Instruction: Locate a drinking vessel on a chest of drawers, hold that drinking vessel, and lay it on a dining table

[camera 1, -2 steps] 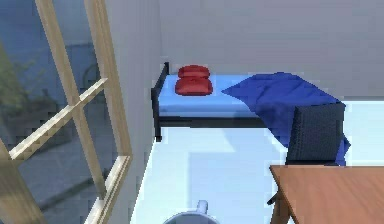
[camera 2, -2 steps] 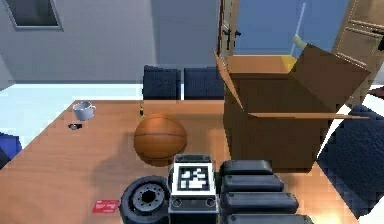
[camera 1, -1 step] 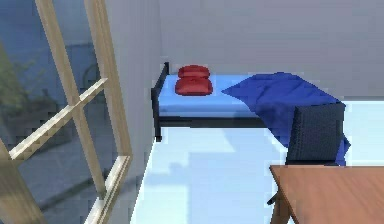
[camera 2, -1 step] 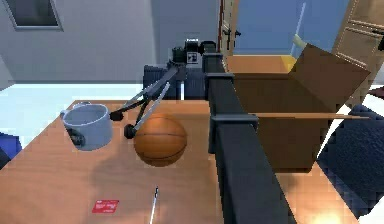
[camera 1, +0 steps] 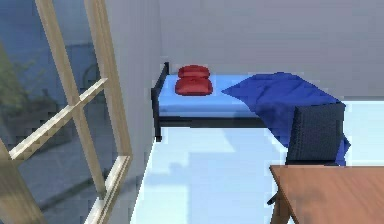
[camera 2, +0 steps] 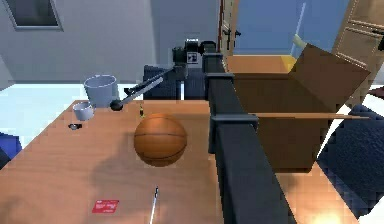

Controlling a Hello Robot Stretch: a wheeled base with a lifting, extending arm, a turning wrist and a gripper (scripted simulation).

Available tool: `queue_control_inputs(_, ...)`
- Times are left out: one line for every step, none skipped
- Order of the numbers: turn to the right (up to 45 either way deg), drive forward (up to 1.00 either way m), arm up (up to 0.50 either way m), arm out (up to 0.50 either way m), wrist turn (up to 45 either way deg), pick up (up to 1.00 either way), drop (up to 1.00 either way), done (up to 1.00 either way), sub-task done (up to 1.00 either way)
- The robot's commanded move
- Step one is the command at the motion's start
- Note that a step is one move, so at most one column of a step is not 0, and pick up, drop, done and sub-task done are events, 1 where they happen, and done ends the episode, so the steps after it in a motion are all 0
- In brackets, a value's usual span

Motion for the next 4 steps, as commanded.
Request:
queue_control_inputs(0.0, 0.00, 0.00, 0.00, 45.0, 0.00, 0.00, 0.00, 0.00)
queue_control_inputs(0.0, 0.00, 0.00, 0.00, 30.0, 0.00, 0.00, 0.00, 0.00)
queue_control_inputs(0.0, 0.00, -0.02, 0.00, 0.0, 0.00, 0.00, 0.00, 0.00)
queue_control_inputs(0.0, 0.00, -0.32, 0.00, 0.0, 0.00, 0.00, 0.00, 0.00)
